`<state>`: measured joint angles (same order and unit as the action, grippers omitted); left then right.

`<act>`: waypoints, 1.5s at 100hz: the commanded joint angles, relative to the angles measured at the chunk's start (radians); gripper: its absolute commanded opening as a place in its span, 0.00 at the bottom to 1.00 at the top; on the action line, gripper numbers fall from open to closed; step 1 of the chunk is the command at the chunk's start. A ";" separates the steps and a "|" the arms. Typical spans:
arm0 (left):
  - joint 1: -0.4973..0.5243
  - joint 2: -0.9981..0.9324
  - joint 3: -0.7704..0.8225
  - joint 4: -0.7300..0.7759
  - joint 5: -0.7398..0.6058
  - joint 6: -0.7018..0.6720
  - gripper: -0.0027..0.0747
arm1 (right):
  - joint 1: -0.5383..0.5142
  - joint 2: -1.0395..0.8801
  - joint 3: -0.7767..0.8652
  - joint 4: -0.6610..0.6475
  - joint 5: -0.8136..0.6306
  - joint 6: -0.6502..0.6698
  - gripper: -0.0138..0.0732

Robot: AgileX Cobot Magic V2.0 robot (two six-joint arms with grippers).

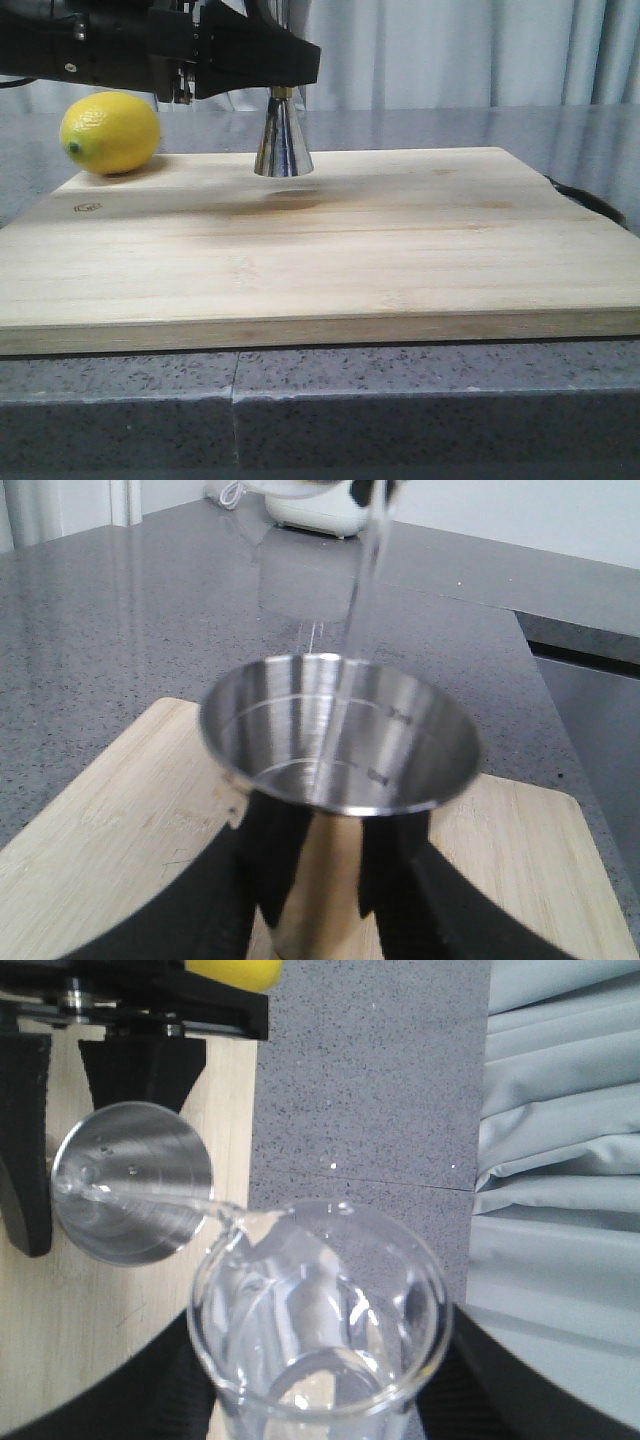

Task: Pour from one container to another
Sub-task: 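Tilt the beaker with the right gripper, pouring liquid into the jigger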

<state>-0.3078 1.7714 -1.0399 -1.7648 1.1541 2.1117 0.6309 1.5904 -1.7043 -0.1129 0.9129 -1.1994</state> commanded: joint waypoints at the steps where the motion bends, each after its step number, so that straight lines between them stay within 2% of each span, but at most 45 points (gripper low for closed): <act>1: -0.009 -0.038 -0.029 -0.084 0.102 -0.006 0.33 | 0.002 -0.038 -0.033 -0.017 -0.076 -0.033 0.50; 66: -0.009 -0.038 -0.029 -0.084 0.102 -0.006 0.33 | 0.002 -0.038 -0.033 -0.017 -0.099 -0.161 0.50; 150: -0.009 -0.038 -0.029 -0.084 0.102 -0.006 0.33 | 0.002 -0.038 -0.033 -0.037 -0.147 -0.257 0.50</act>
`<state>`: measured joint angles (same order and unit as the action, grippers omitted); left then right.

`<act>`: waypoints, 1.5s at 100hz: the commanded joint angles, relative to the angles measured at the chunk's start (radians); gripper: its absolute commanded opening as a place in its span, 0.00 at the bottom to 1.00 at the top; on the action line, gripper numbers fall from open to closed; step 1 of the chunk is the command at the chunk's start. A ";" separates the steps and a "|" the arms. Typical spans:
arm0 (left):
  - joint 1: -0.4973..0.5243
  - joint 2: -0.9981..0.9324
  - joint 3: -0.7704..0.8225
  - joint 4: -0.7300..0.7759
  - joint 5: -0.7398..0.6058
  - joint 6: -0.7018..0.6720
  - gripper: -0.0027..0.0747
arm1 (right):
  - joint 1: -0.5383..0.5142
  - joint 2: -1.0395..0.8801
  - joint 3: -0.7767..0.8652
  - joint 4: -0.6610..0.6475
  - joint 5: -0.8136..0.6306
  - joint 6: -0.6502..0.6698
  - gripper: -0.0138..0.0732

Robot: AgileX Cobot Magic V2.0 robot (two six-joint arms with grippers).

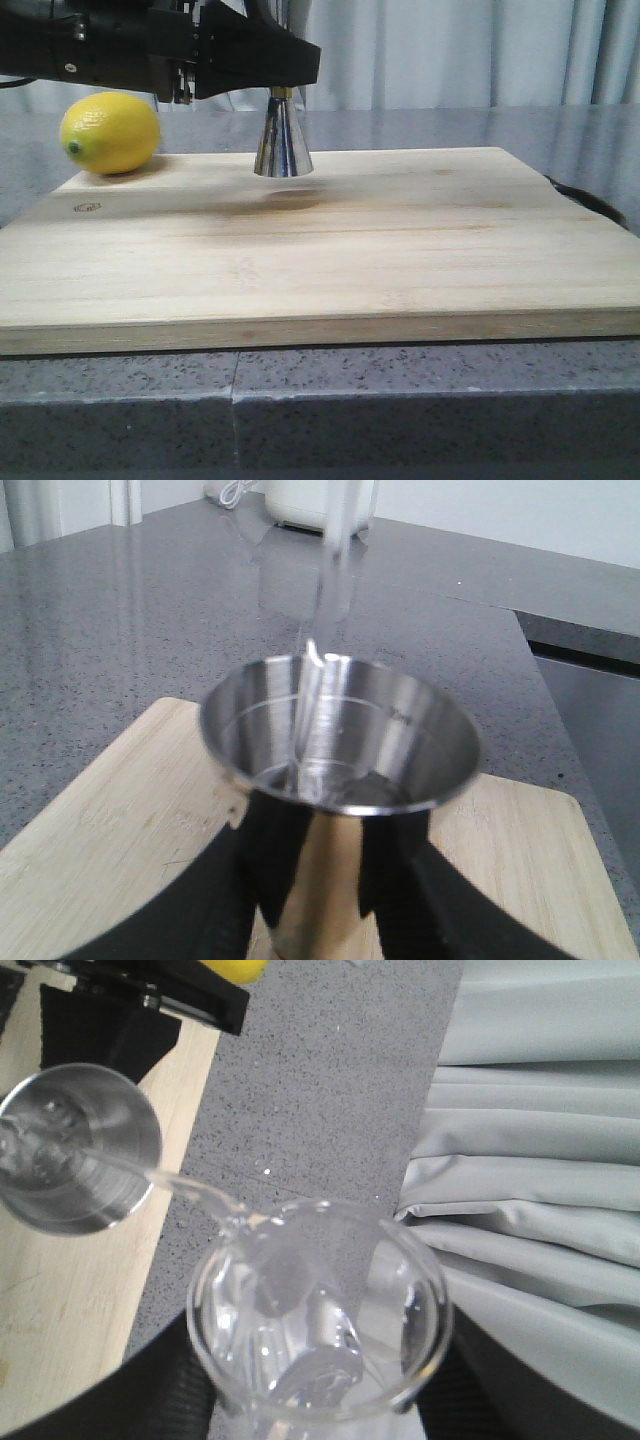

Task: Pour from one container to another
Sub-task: 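Tilt the beaker with the right gripper, pouring liquid into the jigger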

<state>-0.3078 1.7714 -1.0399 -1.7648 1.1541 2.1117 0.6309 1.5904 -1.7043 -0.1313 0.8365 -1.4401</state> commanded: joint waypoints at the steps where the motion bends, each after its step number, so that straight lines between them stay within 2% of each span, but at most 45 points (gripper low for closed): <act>1: -0.009 -0.038 -0.029 -0.084 0.102 -0.006 0.33 | 0.002 -0.038 -0.033 -0.018 -0.070 -0.017 0.50; 35: -0.009 -0.038 -0.029 -0.084 0.102 -0.006 0.33 | 0.002 -0.038 -0.033 -0.066 -0.073 -0.017 0.50; 150: -0.009 -0.038 -0.029 -0.084 0.102 -0.006 0.33 | 0.002 -0.038 -0.033 -0.066 -0.060 -0.026 0.50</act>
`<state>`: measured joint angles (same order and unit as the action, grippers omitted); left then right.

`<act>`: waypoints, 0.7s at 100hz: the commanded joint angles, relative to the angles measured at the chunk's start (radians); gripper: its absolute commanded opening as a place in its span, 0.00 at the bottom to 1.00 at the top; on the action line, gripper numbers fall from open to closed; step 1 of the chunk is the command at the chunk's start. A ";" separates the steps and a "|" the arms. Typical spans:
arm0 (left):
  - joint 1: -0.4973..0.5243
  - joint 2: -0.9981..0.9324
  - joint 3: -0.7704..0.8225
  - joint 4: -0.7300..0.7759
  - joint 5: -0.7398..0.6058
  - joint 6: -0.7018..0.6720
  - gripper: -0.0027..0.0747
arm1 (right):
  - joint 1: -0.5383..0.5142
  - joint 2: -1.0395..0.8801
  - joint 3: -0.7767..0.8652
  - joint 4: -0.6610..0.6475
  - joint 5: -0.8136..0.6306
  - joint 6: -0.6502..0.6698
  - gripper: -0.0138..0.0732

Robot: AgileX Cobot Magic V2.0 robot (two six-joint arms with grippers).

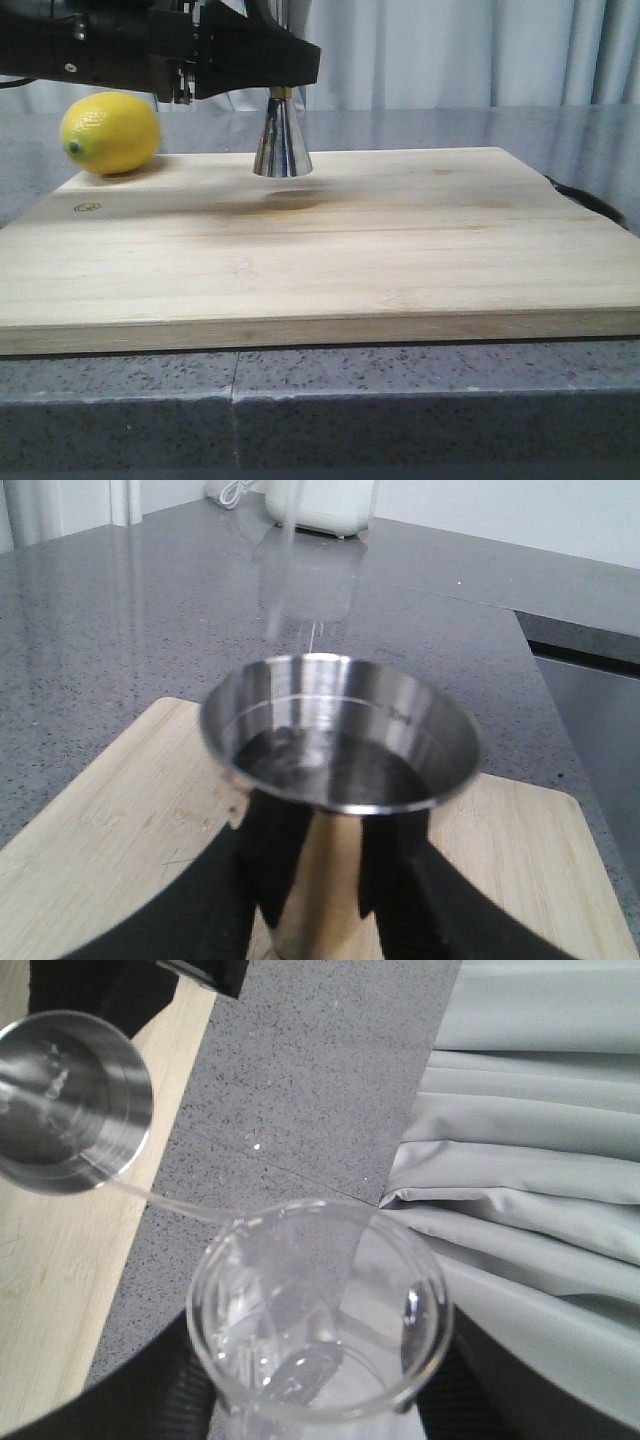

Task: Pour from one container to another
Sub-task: 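Tilt the beaker with the right gripper, pouring liquid into the jigger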

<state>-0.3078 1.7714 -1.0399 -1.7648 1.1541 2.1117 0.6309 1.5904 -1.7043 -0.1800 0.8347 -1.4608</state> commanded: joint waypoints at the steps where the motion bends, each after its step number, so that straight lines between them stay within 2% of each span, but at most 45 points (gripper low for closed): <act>1: -0.009 -0.038 -0.029 -0.084 0.102 -0.006 0.33 | 0.002 -0.038 -0.033 -0.018 -0.059 -0.005 0.50; 25: -0.009 -0.038 -0.029 -0.084 0.102 -0.006 0.33 | 0.002 -0.038 -0.033 0.079 -0.024 -0.005 0.50; 58: -0.009 -0.038 -0.029 -0.084 0.102 -0.006 0.33 | 0.002 -0.038 -0.033 0.083 -0.014 -0.003 0.50; 70: -0.009 -0.038 -0.029 -0.084 0.102 -0.006 0.33 | 0.002 -0.038 -0.033 0.083 -0.037 0.116 0.50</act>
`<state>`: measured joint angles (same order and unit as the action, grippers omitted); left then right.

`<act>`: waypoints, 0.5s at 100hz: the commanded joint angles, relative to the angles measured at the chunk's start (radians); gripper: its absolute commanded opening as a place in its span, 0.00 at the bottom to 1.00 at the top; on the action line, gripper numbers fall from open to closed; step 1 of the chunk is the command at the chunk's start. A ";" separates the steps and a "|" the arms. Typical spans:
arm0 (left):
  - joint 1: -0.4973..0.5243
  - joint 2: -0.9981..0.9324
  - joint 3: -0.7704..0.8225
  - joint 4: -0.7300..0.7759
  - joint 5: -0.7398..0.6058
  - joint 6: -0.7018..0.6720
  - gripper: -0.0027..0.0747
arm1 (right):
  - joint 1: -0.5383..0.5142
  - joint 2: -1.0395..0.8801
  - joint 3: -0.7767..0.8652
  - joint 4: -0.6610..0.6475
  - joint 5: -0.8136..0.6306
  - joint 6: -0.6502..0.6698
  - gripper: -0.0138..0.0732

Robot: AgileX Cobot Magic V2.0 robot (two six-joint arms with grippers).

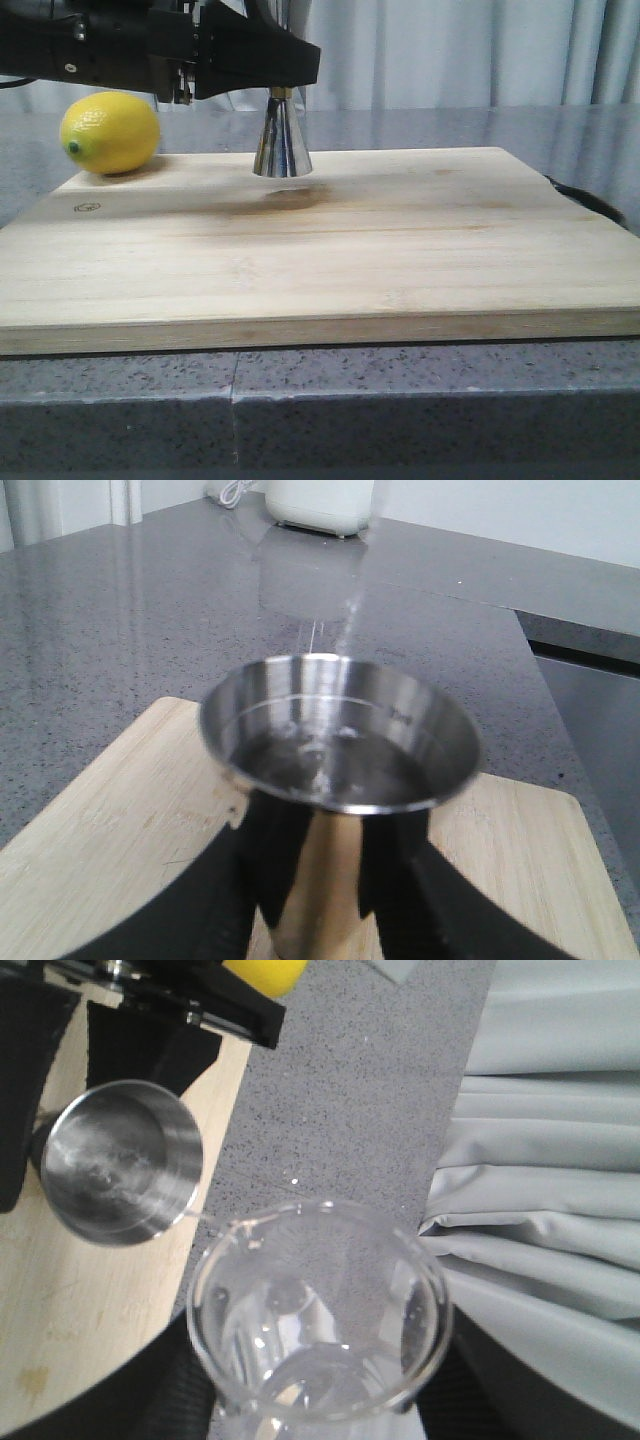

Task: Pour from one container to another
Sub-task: 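Tilt the beaker with the right gripper, pouring liquid into the jigger, then tilt the beaker upright and lower it back onto the board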

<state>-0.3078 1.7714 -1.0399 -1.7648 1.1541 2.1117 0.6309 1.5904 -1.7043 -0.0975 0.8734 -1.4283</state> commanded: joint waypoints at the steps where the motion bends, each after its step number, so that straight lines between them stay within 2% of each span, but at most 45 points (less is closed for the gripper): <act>1: -0.009 -0.038 -0.029 -0.084 0.102 -0.006 0.33 | 0.002 -0.038 -0.033 0.000 -0.078 0.094 0.50; 16: -0.009 -0.038 -0.029 -0.084 0.102 -0.006 0.33 | -0.013 -0.040 -0.033 0.002 -0.122 0.286 0.50; 31: -0.009 -0.038 -0.029 -0.084 0.102 -0.006 0.33 | -0.071 -0.041 -0.033 0.006 -0.138 0.568 0.50; 40: -0.009 -0.038 -0.029 -0.084 0.102 -0.006 0.33 | -0.135 -0.041 -0.031 0.068 -0.143 0.670 0.50; 50: -0.009 -0.038 -0.029 -0.084 0.102 -0.006 0.33 | -0.218 -0.042 -0.015 0.175 -0.141 0.715 0.50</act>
<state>-0.3078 1.7714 -1.0399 -1.7648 1.1541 2.1117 0.4772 1.5904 -1.7043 0.0000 0.8063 -0.7782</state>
